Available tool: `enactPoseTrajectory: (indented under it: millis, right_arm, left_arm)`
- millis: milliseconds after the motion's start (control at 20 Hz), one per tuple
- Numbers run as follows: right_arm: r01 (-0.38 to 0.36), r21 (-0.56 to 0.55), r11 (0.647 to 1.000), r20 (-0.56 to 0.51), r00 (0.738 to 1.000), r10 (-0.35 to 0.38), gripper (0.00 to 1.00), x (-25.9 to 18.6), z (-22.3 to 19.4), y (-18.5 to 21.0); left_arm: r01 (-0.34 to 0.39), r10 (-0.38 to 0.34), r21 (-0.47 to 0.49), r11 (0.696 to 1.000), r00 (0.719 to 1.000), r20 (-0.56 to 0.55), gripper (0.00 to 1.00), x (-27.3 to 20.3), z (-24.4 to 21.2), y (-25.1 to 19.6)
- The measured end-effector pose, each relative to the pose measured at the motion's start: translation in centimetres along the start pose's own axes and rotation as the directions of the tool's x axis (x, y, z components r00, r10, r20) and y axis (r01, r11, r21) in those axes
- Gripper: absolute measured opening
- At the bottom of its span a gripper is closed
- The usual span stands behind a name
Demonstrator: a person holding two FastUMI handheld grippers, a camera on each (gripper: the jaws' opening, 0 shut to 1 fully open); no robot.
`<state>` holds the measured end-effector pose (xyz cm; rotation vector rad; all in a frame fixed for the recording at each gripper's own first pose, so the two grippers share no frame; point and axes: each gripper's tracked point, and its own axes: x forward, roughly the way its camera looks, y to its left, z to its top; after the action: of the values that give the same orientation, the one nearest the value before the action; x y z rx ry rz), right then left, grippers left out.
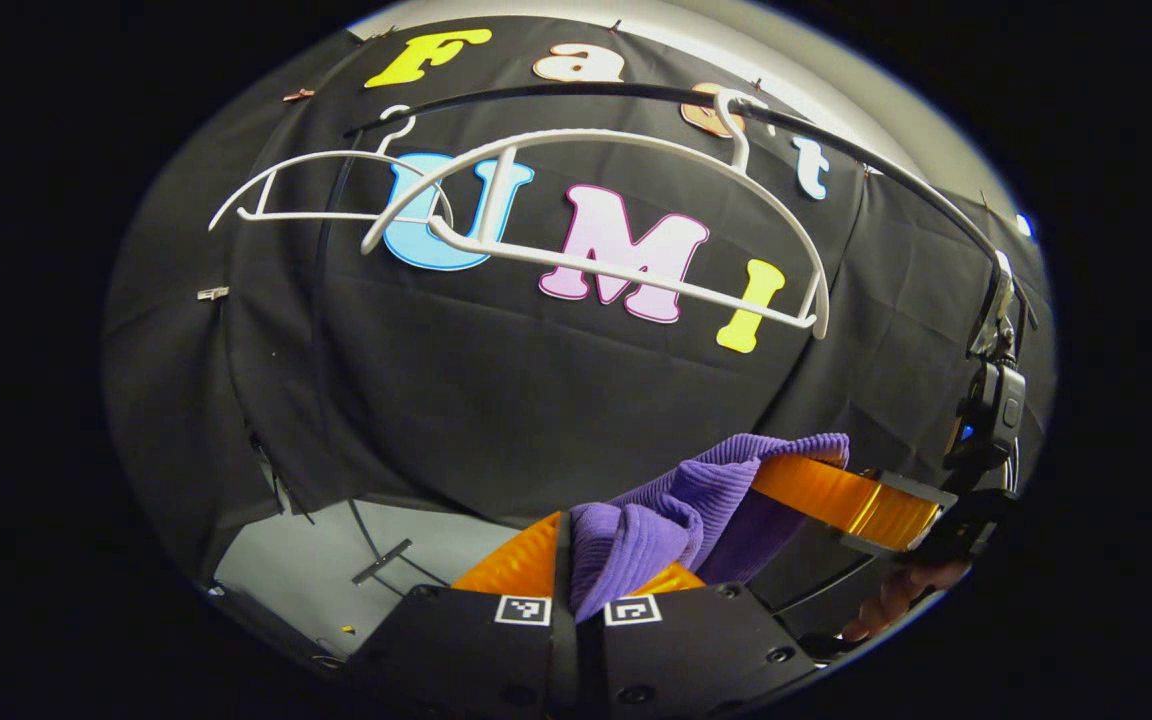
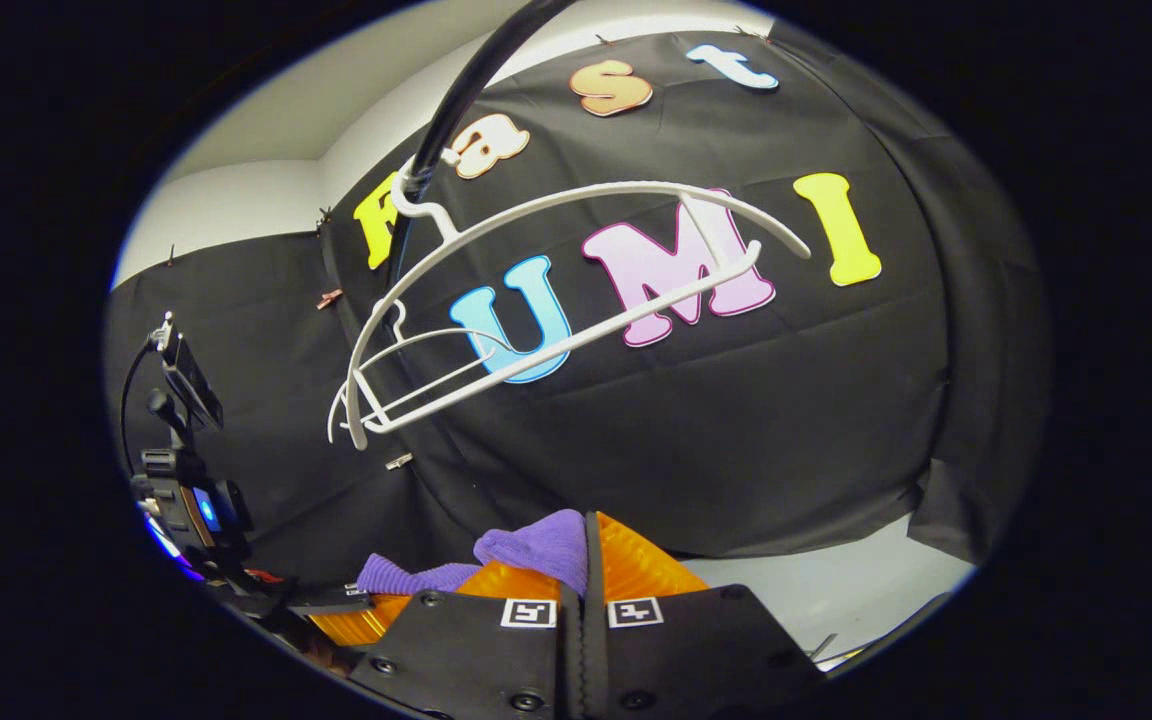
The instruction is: Grasp the clothes on the hanger with both hands and then place them into the laundry hamper below.
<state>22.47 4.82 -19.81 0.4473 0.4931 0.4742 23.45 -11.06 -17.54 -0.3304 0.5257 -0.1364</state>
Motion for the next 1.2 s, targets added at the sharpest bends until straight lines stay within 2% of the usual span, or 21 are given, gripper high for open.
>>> enactPoseTrajectory:
  millis: [200,400,550,750,850,950,1000,1100,1150,1200]
  right_arm:
    - [0.043,-0.025,0.999,-0.138,0.989,-0.046,0.04,1.8,-6.3,-3.1]
    - [0.105,-0.062,0.993,-0.288,0.95,-0.118,0.04,3.5,-14.0,-7.5]
    - [0.159,-0.085,0.984,-0.398,0.9,-0.18,0.04,5.1,-20.2,-11.4]
    - [0.204,-0.137,0.969,-0.52,0.818,-0.246,0.04,5.4,-26.8,-15.4]
    - [0.227,-0.124,0.966,-0.582,0.772,-0.256,0.05,5.2,-29.6,-16.6]
    - [0.243,-0.077,0.967,-0.631,0.739,-0.236,0.06,5.4,-31.2,-17.1]
    - [0.261,-0.083,0.962,-0.651,0.716,-0.251,0.24,4.6,-32.2,-17.6]
    - [0.279,-0.107,0.954,-0.689,0.671,-0.273,0.6,4.0,-33.5,-18.7]
    - [0.287,-0.117,0.951,-0.691,0.664,-0.286,0.78,3.6,-33.4,-18.8]
    - [0.294,-0.127,0.947,-0.689,0.661,-0.298,0.96,3.6,-33.3,-19.0]
  left_arm:
    - [-0.034,0.03,-0.028,0.999,0.992,-0.123,0.05,3.1,-5.8,1.4]
    - [-0.094,0.074,-0.055,0.994,0.954,-0.292,0.05,6.7,-13.6,3.6]
    - [-0.147,0.12,-0.028,0.989,0.892,-0.435,0.05,8.8,-19.4,5.4]
    - [-0.213,0.187,0.024,0.977,0.788,-0.587,0.05,9.6,-25.9,6.9]
    - [-0.228,0.21,0.056,0.972,0.742,-0.636,0.05,9.8,-27.4,7.1]
    - [-0.242,0.245,0.101,0.965,0.696,-0.675,0.06,9.6,-28.1,7.0]
    - [-0.239,0.248,0.114,0.964,0.666,-0.704,0.1,9.5,-29.0,6.6]
    - [-0.242,0.263,0.137,0.961,0.635,-0.726,0.67,8.5,-29.2,6.0]
    - [-0.237,0.268,0.147,0.96,0.636,-0.724,0.95,9.0,-29.8,6.5]
    - [-0.234,0.26,0.139,0.962,0.638,-0.725,0.94,8.7,-29.5,6.4]
